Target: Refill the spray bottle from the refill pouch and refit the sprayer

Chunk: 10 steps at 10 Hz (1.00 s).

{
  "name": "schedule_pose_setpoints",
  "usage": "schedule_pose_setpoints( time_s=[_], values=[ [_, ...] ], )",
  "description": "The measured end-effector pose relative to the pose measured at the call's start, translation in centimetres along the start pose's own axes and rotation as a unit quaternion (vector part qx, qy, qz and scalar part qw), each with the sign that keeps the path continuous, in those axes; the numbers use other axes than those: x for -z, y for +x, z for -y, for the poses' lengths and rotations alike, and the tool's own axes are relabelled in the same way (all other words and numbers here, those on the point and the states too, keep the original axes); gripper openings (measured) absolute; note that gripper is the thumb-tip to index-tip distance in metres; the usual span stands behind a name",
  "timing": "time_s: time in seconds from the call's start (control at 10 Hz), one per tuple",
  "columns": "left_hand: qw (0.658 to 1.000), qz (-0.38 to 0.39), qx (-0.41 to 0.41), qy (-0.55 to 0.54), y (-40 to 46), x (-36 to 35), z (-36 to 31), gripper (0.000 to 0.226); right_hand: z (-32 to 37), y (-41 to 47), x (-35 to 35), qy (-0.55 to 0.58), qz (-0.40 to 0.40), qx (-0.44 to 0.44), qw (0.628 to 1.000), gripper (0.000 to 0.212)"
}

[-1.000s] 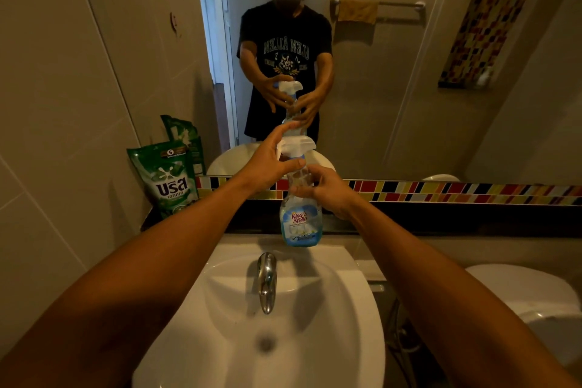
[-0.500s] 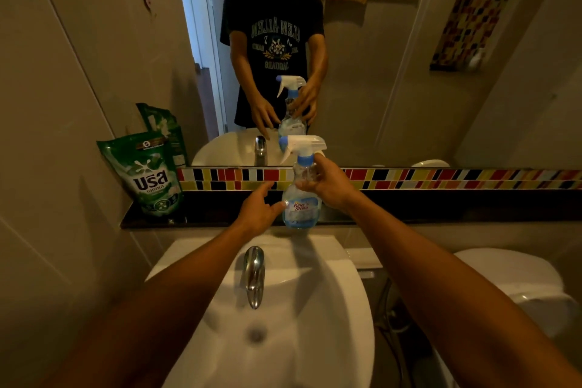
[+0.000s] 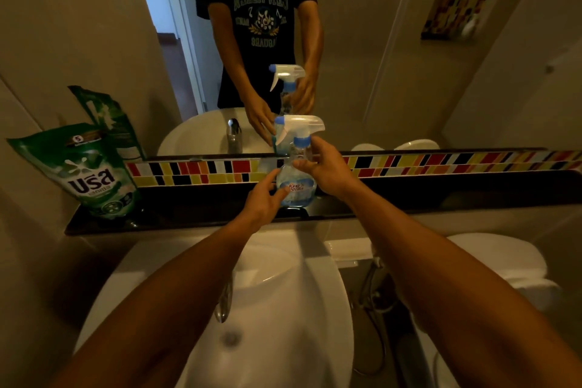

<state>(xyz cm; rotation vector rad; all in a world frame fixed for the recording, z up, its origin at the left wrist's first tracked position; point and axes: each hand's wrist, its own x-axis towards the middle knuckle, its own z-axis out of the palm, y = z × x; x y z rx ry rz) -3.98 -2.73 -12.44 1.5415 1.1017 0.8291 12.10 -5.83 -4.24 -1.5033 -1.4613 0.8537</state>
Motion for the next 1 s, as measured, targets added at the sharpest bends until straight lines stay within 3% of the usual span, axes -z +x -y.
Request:
schedule_pose_setpoints(
  time_s=[0.2, 0.5, 0.7, 0.9, 1.0],
  values=[
    [0.999, 0.012, -0.003, 0.035, 3.0, -2.4, 1.5, 0.052, -2.4, 1.2, 1.0, 0.019, -0.037, -0.029, 0.999, 0.05],
    [0.997, -0.009, 0.043, -0.056, 5.2, -5.1, 2.6, 0.052, -4.6, 2.8, 1.6, 0.043, -0.062, -0.028, 0.997, 0.045],
    [0.999, 0.005, 0.015, -0.037, 4.9, -5.1, 2.9, 0.053, -5.8, 2.6, 1.1, 0.067, -0.079, -0.027, 0.994, 0.045],
    [0.998, -0.004, 0.045, 0.042, 4.0, -4.1, 2.4, 0.049, -6.0, 2.0, 0.6, 0.08, -0.085, -0.034, 0.993, 0.058],
    [0.992, -0.038, 0.065, 0.101, 3.0, -3.0, 2.0, 0.055, -6.4, 1.1, 0.0, 0.07, -0.135, -0.046, 0.987, 0.064]
  ],
)
